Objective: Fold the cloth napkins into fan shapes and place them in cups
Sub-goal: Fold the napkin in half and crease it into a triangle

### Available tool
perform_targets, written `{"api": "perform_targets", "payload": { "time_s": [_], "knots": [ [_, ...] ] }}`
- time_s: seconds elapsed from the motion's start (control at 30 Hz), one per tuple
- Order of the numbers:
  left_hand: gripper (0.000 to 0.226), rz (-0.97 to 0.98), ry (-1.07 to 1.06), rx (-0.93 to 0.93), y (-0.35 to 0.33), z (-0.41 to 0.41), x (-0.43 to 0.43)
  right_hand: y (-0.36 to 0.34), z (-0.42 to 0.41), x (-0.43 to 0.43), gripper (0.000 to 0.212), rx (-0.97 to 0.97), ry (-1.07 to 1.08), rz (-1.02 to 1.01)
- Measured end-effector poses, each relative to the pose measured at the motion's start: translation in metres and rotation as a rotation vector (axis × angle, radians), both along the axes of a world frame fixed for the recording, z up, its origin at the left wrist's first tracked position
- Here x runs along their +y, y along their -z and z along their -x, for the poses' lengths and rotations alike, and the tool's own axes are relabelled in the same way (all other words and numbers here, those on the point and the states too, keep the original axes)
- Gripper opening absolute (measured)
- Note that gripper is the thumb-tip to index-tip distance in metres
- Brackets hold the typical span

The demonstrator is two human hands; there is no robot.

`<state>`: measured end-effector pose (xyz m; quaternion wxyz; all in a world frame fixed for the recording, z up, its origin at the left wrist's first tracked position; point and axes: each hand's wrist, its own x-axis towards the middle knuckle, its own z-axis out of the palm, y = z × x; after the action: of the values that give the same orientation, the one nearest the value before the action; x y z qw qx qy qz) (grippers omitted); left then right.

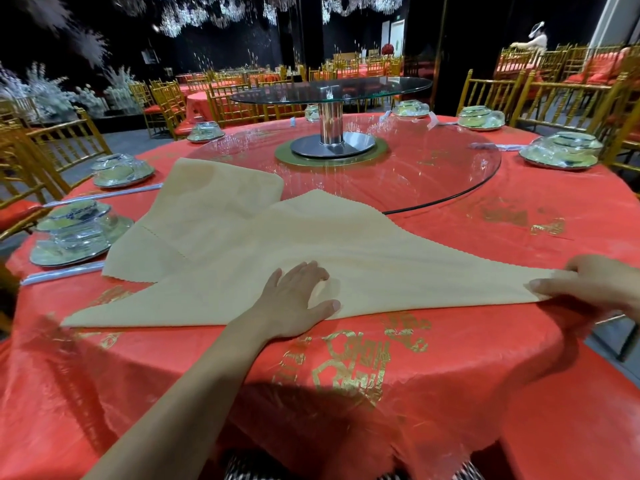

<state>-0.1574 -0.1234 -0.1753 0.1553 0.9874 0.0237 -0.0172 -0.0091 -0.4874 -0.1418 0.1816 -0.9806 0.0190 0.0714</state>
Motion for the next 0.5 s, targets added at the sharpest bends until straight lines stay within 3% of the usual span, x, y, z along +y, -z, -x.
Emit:
{"api": "perform_targets", "payload": {
  "time_s": [0.1, 0.2, 0.3, 0.4, 0.47, 0.5],
  "knots": [
    [0.05, -0.004, 0.003, 0.023, -0.004, -0.001, -0.001, -0.003, -0.005, 0.0, 0.028, -0.046, -0.053, -0.237],
    [0.053, -0.053, 0.017, 0.024, -0.008, -0.004, 0.001, -0.017, -0.003, 0.014, 0.016, -0.015, -0.103, -0.767],
    [0.068, -0.115, 0.049, -0.023, -0.009, -0.007, 0.002, -0.045, 0.002, 0.049, 0.021, 0.068, -0.205, -1.222],
    [0.086, -0.127, 0.106, -0.086, -0.014, -0.009, 0.004, -0.063, -0.002, 0.098, 0.02, 0.179, -0.334, -1.388],
    [0.064, -0.024, 0.121, -0.117, -0.016, -0.011, 0.007, -0.069, -0.007, 0.134, 0.005, 0.282, -0.434, -1.386],
    [0.046, 0.062, 0.112, -0.15, -0.016, -0.013, 0.01, -0.068, -0.011, 0.15, 0.016, 0.316, -0.475, -1.353]
  ]
}}
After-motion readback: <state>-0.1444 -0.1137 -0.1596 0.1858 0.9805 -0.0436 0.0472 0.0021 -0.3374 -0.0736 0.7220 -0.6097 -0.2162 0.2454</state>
